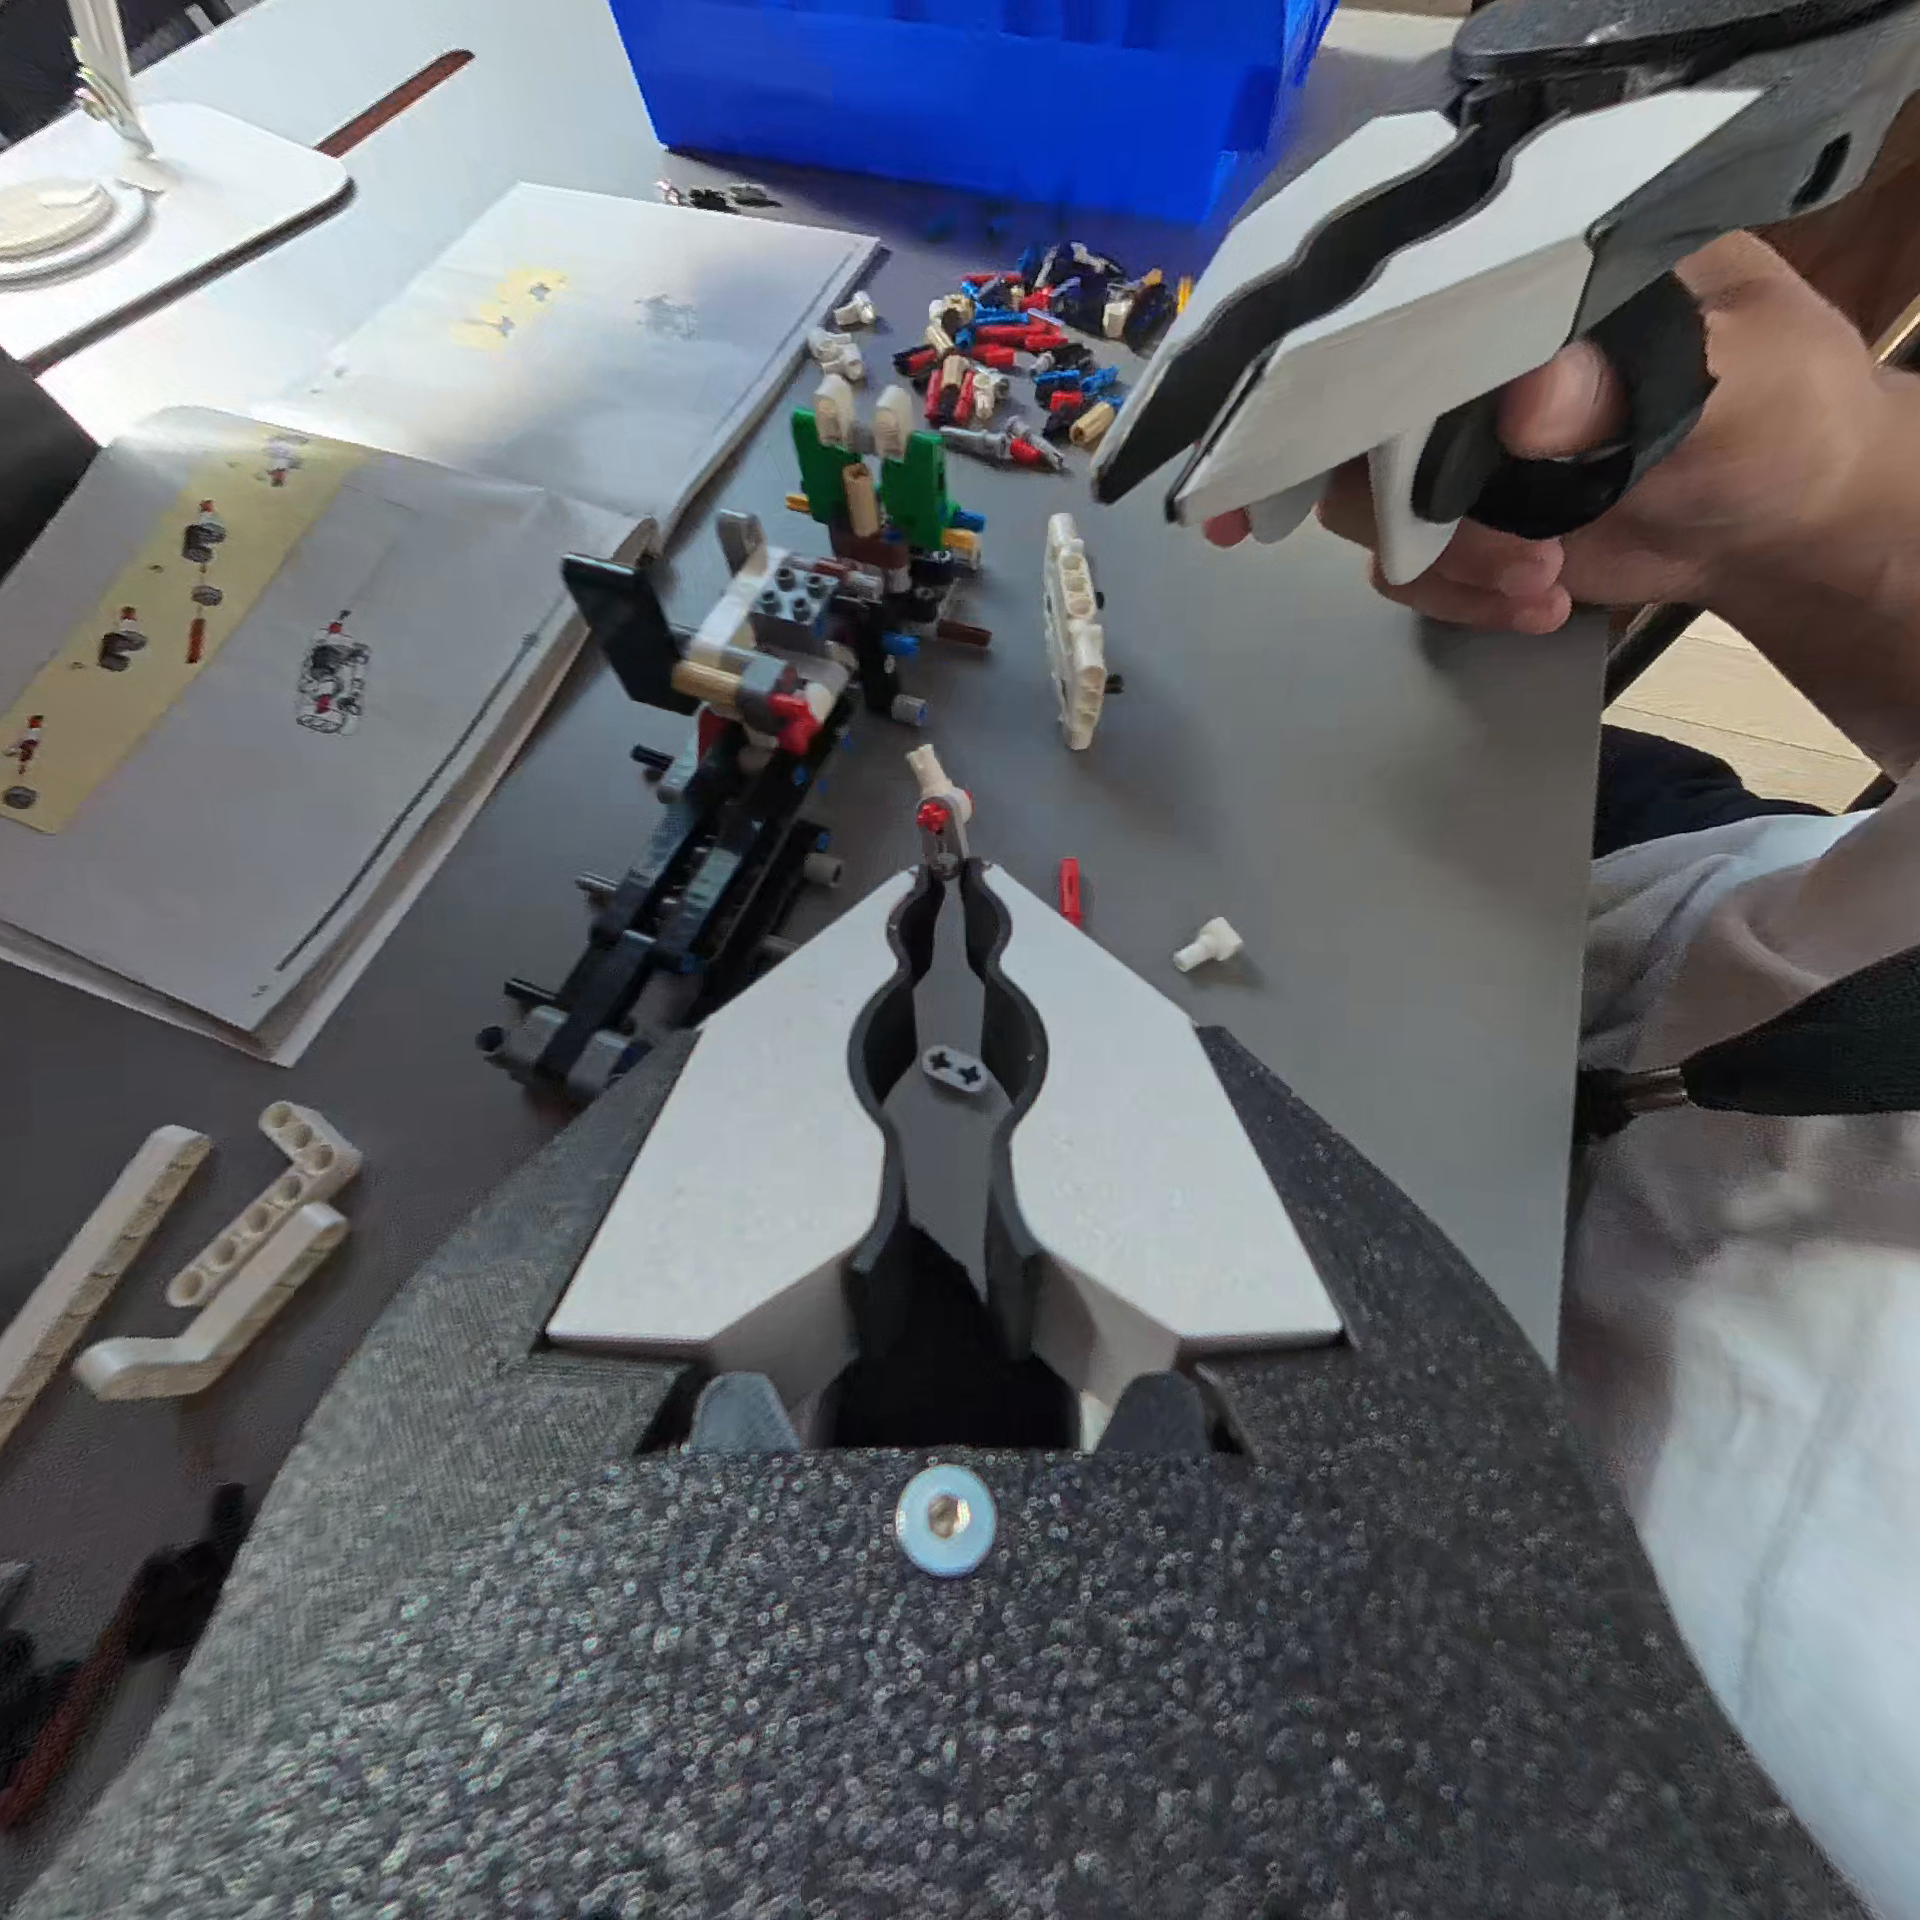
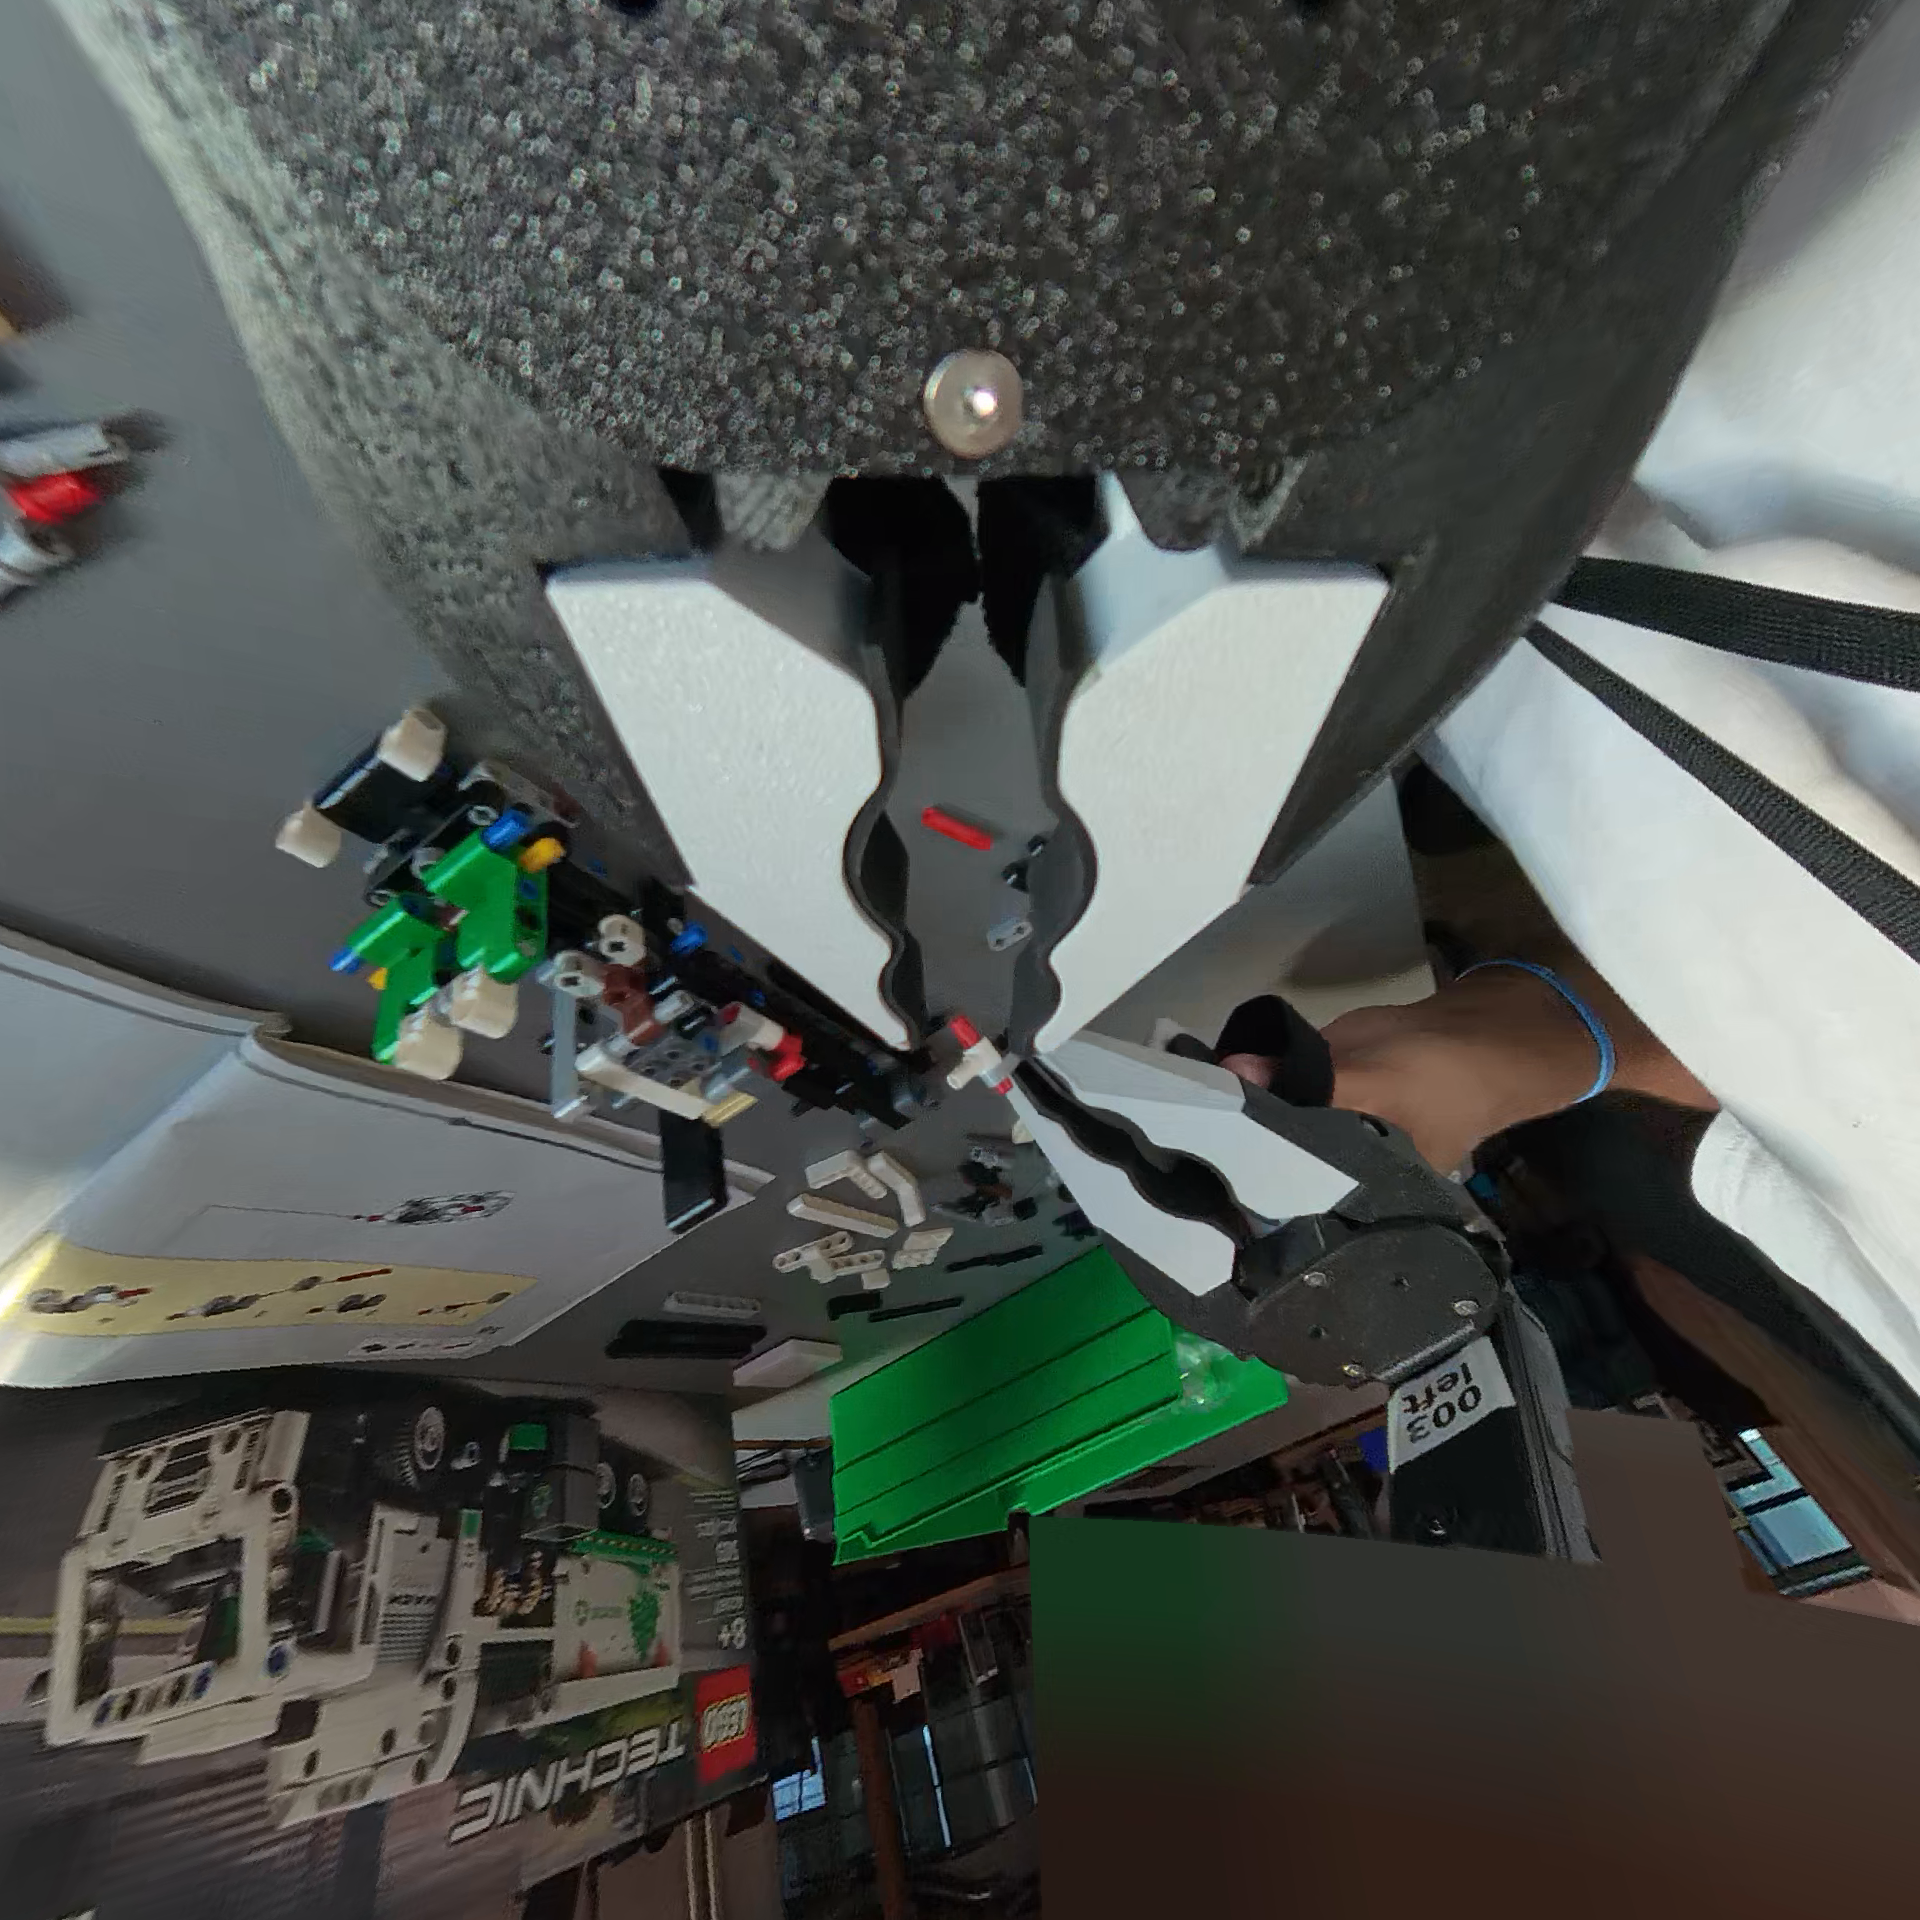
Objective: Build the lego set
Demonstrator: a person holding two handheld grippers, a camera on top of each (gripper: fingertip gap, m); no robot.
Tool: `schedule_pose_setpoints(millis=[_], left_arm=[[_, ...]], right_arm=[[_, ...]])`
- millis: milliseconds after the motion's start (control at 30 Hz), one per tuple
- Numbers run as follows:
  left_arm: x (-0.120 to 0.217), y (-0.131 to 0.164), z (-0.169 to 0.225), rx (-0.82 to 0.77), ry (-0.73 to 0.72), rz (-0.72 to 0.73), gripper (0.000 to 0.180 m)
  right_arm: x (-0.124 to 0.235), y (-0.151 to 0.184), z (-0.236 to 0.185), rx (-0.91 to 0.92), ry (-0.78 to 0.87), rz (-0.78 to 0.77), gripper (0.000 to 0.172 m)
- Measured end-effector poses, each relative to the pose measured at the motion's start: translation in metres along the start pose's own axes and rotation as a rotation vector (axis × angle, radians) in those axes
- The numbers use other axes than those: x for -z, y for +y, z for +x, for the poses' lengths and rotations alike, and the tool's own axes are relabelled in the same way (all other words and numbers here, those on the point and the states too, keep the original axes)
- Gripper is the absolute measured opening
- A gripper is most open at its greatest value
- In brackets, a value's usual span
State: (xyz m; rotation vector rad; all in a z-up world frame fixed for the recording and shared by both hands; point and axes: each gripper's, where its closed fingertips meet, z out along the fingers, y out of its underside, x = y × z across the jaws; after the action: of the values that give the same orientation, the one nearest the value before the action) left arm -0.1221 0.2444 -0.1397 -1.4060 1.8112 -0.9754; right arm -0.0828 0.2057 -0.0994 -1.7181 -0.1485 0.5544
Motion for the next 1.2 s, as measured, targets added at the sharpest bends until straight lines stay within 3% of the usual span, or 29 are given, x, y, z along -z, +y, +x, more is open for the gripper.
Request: schedule_pose_setpoints(millis=[133,267,500,633,667,833,933,1000,1133,1200], left_arm=[[0.003,-0.007,0.043,-0.008,-0.045,0.067,0.003],[0.011,-0.020,0.061,-0.016,-0.106,0.141,0.003],[0.015,-0.027,0.058,-0.130,-0.284,0.124,0.002],[0.012,-0.027,0.066,-0.147,-0.292,0.128,0.000],[0.011,-0.026,0.066,-0.144,-0.297,0.124,0.000],[0.010,-0.025,0.067,-0.127,-0.284,0.120,0.000],[0.009,-0.019,0.067,-0.116,-0.261,0.097,0.000],[0.008,0.000,0.057,-0.076,-0.248,0.008,0.000],[0.007,0.020,0.042,0.085,-0.193,-0.064,0.017],[0.001,0.030,0.038,0.076,-0.186,-0.127,0.025]], right_arm=[[-0.010,0.028,-0.024,-0.030,-0.056,-0.152,0.019],[-0.008,0.025,-0.044,-0.066,-0.143,-0.107,0.016],[-0.006,0.015,-0.051,-0.197,-0.149,-0.044,0.022],[-0.007,0.018,-0.055,-0.256,-0.167,-0.050,0.019],[-0.007,0.021,-0.056,-0.246,-0.172,-0.064,0.006],[-0.007,0.023,-0.054,-0.265,-0.172,-0.054,0.006],[-0.004,0.023,-0.048,-0.249,-0.158,-0.062,0.006],[0.003,0.023,-0.036,-0.203,-0.106,-0.074,0.006],[0.013,0.023,-0.040,-0.173,-0.185,-0.084,0.006],[0.013,0.028,-0.041,-0.221,-0.219,-0.096,0.006]])
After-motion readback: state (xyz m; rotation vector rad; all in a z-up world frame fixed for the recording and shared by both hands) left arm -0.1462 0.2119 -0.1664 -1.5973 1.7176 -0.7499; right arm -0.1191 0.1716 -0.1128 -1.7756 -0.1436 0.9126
